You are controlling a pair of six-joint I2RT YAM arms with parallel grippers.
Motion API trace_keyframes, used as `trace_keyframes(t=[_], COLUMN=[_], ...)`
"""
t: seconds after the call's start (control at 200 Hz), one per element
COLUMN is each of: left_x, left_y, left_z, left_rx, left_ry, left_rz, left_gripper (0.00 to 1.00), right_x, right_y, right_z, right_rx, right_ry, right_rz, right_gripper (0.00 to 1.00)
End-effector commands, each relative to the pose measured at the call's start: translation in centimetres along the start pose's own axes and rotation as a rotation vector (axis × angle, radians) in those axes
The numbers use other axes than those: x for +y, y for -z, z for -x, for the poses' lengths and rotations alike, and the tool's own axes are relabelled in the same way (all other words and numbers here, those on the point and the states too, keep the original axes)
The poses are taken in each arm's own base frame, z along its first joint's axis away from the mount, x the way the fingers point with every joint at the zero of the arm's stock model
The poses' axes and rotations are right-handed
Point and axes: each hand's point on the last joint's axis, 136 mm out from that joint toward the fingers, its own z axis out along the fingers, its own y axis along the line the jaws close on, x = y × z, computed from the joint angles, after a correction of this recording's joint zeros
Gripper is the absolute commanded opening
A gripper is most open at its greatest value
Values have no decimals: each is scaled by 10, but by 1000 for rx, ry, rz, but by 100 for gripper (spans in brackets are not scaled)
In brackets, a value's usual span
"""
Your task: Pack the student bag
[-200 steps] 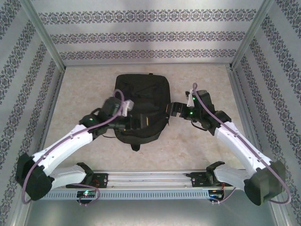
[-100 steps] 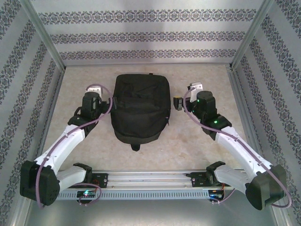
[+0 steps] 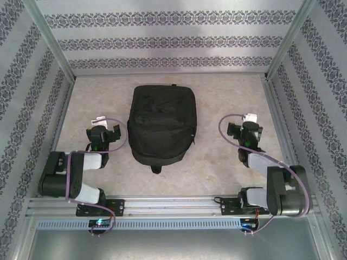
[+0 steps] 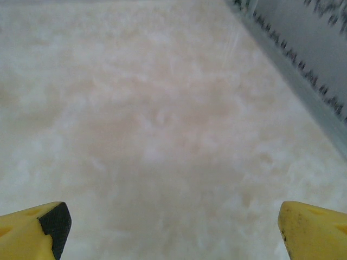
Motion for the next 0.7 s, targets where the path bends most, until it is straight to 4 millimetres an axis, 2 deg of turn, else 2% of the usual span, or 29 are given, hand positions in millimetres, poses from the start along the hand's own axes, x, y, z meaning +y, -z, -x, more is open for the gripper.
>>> trace_keyframes(t=[0.0, 0.09, 0.115, 0.18, 0.22, 0.3, 0.445, 0.52, 0.62, 0.695], left_x=[-6, -3, -3, -13, -18, -25, -24, -19, 0, -1], left_y=[4, 4, 1, -5, -10, -16, -16, -13, 4, 13], left_z=[31, 26, 26, 29, 26, 26, 27, 27, 28, 29], left_rx=[-226, -177, -173, -161, -115, -86, -90, -107, -197, -252], left_ry=[44, 57, 52, 22, 5, -10, -12, 2, 58, 62], left_rz=[-74, -52, -48, -96, -119, -146, -142, -114, -34, -54], left_gripper=[100, 100, 100, 100, 100, 100, 100, 100, 100, 100], right_x=[28, 36, 38, 46, 52, 43, 47, 48, 48, 48], right_y=[4, -7, -8, -17, -24, -24, -24, -23, -24, -24], right_z=[44, 33, 38, 27, 40, 39, 38, 38, 38, 37], right_rx=[-231, -274, -303, -165, -154, -190, -169, -171, -168, -165], right_ry=[-26, -16, -26, 24, 37, 6, 44, 50, 48, 49], right_rz=[186, 223, 232, 254, 263, 215, 202, 195, 200, 201], right_gripper=[98, 98, 98, 98, 98, 98, 98, 98, 98, 98])
